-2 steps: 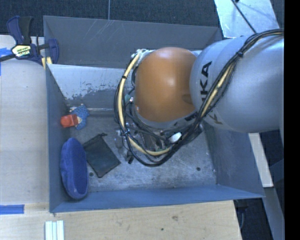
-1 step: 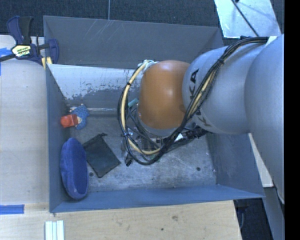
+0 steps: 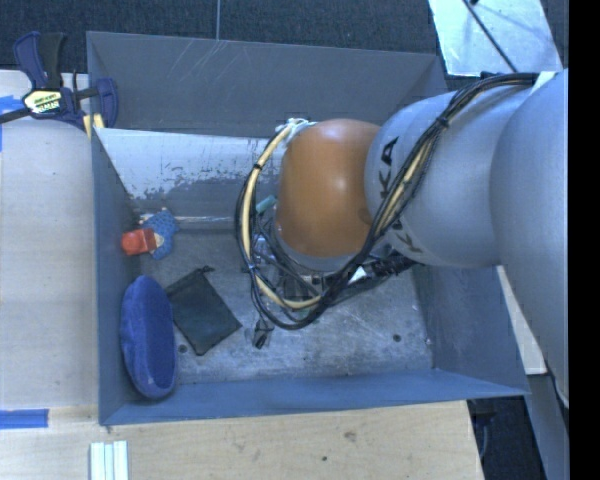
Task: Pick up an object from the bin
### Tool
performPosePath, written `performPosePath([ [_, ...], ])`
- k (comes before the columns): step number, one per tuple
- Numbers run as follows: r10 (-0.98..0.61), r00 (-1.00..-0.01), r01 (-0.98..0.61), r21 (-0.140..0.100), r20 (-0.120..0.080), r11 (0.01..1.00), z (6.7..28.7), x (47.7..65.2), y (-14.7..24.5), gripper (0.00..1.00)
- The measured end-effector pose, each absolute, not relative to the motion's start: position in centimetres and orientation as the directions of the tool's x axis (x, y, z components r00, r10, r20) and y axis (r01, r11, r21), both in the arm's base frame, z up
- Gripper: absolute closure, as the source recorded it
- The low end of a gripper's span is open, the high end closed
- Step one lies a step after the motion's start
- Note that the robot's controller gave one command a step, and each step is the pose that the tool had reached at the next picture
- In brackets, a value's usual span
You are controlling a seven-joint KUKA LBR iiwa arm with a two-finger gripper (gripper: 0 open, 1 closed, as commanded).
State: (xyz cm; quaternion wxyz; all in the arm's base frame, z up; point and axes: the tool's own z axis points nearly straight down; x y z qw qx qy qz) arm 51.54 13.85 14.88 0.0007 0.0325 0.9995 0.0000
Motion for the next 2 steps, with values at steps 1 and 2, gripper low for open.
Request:
performPosePath([
  [1,0.111,-0.994,0.111,0.0,-0.001,0.994,6.62,54.51,17.69,0.0],
  [2,0.113,-0.994,0.113,0.002,-0.006,0.994,7.1,54.66,17.61,1.0],
])
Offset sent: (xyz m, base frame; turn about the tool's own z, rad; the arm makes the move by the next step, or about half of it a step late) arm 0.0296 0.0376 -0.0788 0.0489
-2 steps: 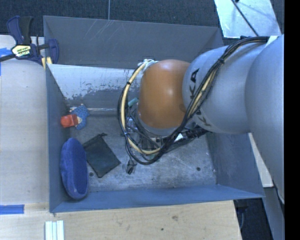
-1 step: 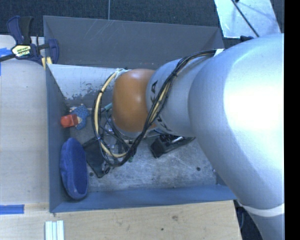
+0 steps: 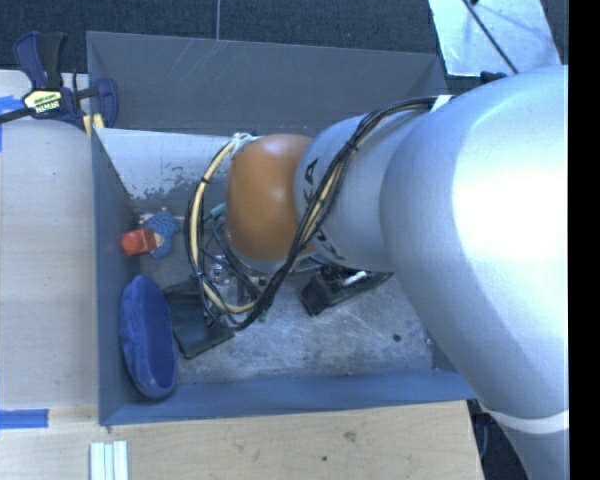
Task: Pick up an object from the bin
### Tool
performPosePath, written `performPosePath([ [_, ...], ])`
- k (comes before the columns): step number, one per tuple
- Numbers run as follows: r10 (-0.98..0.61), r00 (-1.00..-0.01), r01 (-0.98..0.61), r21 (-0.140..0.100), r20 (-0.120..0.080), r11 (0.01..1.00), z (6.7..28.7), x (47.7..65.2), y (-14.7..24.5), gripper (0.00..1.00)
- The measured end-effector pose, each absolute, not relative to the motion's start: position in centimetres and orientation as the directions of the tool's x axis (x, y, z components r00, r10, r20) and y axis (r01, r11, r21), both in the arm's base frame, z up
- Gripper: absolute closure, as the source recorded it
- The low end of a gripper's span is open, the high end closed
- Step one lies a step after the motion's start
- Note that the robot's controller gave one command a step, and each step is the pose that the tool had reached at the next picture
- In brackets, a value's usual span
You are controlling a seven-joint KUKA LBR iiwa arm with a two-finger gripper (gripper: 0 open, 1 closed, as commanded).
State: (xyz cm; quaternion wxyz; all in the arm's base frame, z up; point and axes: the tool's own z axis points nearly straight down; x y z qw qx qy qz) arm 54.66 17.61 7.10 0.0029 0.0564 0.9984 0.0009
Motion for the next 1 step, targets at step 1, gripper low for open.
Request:
performPosePath([
  [1,0.047,-0.999,0.047,0.004,-0.011,0.999,26.94,55.2,17.04,1.0],
])
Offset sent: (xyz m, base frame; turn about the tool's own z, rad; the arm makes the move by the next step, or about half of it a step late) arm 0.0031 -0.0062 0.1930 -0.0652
